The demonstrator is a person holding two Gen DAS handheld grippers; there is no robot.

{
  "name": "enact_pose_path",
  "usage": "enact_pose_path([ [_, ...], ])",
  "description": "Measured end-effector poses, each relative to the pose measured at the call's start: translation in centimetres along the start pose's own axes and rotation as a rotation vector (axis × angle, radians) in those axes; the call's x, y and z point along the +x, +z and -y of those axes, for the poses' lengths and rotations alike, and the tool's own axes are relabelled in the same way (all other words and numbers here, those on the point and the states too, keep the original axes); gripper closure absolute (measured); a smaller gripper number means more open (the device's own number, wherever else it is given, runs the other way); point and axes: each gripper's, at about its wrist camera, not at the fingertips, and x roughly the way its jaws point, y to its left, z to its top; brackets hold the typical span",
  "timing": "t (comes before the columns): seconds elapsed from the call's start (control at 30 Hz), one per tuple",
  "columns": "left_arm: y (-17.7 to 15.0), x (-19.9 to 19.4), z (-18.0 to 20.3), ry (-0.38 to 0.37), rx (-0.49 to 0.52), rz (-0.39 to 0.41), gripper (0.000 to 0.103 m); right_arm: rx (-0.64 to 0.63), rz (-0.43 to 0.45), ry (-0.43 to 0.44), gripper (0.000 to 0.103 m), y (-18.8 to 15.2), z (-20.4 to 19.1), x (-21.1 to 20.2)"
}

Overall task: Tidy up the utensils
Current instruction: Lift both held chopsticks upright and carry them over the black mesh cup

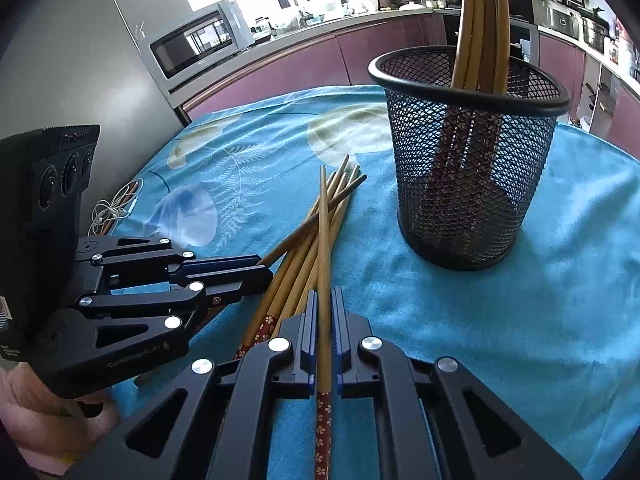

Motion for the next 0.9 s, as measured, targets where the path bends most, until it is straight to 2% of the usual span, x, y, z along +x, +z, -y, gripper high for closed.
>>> enact_pose_path([
  [0.5,0.1,-3.2,0.0,-0.017,-0.038,0.089,0.095,-0.028,0.096,0.03,0.097,0.1,-0.7,-3.6],
  [0.9,0.6,-6.2,0.6,-0.071,-0.046,0.157,0.095,-0.033,0.16,0.028,0.097,0.5,-1.0,-6.2],
])
